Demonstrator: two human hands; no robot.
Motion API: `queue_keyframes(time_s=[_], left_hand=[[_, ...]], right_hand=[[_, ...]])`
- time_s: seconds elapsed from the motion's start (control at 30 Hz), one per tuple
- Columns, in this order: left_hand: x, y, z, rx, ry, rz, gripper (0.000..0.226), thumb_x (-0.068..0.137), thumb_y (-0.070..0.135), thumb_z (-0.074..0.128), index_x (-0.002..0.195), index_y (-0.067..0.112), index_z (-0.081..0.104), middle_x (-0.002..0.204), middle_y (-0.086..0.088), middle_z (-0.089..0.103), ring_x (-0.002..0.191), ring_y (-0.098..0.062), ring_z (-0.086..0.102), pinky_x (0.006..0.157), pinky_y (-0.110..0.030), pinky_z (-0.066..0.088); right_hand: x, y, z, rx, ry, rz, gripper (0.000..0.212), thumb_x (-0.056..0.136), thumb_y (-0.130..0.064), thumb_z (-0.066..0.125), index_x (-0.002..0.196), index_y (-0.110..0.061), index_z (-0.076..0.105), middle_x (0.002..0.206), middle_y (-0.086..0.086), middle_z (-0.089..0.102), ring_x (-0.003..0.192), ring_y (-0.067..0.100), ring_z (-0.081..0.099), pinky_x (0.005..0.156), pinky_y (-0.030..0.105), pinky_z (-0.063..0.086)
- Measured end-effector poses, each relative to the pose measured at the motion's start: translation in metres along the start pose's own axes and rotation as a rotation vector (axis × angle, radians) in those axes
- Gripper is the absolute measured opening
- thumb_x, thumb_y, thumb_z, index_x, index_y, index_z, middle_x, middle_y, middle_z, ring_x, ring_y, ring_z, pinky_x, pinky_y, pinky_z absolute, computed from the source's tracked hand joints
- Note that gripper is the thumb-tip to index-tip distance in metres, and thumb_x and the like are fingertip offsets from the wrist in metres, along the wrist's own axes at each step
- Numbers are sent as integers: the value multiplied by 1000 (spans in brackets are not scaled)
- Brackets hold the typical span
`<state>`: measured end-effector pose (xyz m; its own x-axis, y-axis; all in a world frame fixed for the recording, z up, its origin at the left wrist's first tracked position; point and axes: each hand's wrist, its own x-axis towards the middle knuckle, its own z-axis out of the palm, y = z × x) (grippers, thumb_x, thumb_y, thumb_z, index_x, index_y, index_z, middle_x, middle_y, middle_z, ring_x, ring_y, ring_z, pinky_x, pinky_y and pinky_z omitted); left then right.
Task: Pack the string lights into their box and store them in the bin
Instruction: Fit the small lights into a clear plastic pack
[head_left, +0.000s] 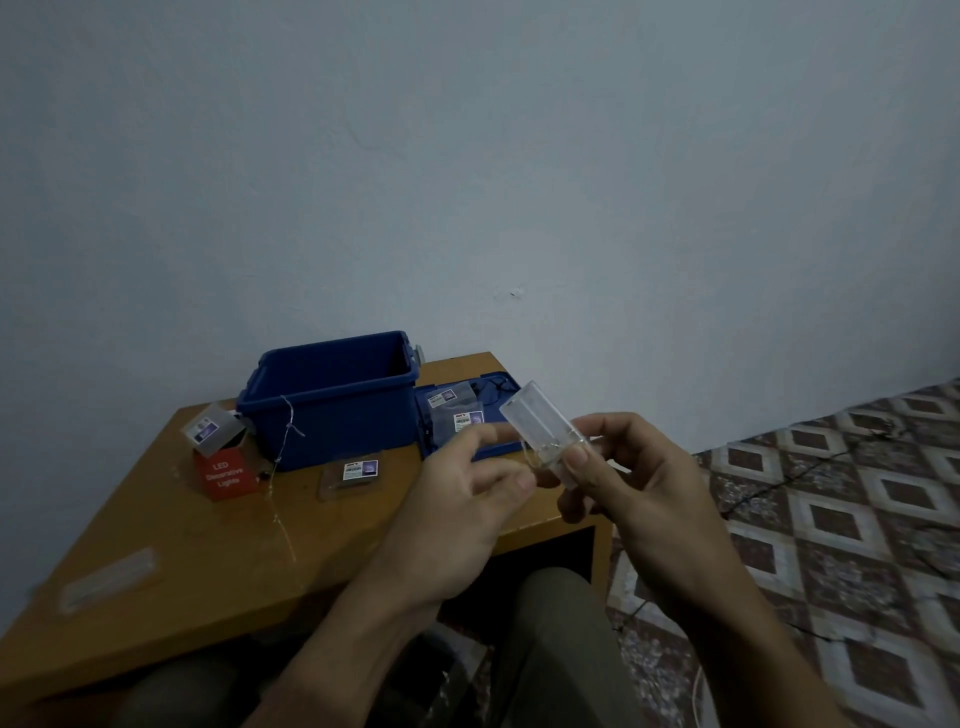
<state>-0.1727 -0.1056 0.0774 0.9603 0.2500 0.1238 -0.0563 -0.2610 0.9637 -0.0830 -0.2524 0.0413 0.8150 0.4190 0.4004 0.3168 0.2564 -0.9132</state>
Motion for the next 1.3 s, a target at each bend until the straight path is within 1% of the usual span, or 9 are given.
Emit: queue_keyframes(time_s=[0.07,0.13,0.2,0.27,0.6,0.83,0.93,1.1,1.3], left_hand=[[2,-2,-1,-3,5,-5,31,100,24,58,130,27,50,112,9,75,105,-41,54,102,-68,35],[3,-6,0,7,14,-21,27,100,21,58,127,21,57,113,3,75,95,-19,63,95,-55,47],[4,-8,0,-53,8,-33,22,100,15,57,120,16,63,112,0,75,58,-1,67,59,-23,56],[5,-12,-1,-125,1,-34,21,99,13,57,118,14,65,110,0,76,36,-2,42,38,-12,34],[16,-29,-11,-108,-104,-26,21,99,17,57,113,15,71,85,-4,71,46,-7,34,44,-19,28],[21,-30,-21,198,-220,-23,33,95,42,53,92,14,70,69,-1,64,73,-14,62,89,-40,50],[23,-33,-25,213,-294,-42,43,91,50,55,93,10,69,69,-2,62,70,-19,61,78,-41,53],[23,-29,-33,117,-356,-159,30,96,35,56,104,7,65,77,-4,64,63,-19,61,52,-26,42],[39,-12,-42,103,-395,-179,49,89,52,65,85,3,63,72,-10,53,64,-25,45,58,-31,33]], right_hand=[[0,0,0,-6,8,3,16,92,-15,66,107,-10,66,84,16,67,64,22,66,64,35,57],[1,1,1,-5,11,7,14,92,-14,66,106,-11,67,90,23,63,63,22,66,64,34,56],[1,1,1,4,4,13,14,93,-13,66,107,-10,67,91,26,61,63,22,65,63,31,55],[0,-1,1,31,-12,23,17,91,-16,67,107,-9,67,92,29,60,63,22,63,63,30,54],[2,1,-5,155,-127,111,24,86,-21,75,106,-8,70,83,15,62,64,24,62,61,31,51],[2,0,-6,271,-221,154,54,69,-42,88,107,-9,72,85,13,65,65,23,61,61,29,54],[0,-2,-6,340,-265,184,29,80,-21,74,106,-6,71,84,14,65,64,23,60,60,30,54],[-2,-5,-11,357,-434,224,32,88,-13,68,114,5,62,89,20,63,64,25,58,61,30,53],[-6,-8,-10,134,-579,185,19,90,-11,66,107,-2,68,88,17,64,69,22,61,64,29,54]])
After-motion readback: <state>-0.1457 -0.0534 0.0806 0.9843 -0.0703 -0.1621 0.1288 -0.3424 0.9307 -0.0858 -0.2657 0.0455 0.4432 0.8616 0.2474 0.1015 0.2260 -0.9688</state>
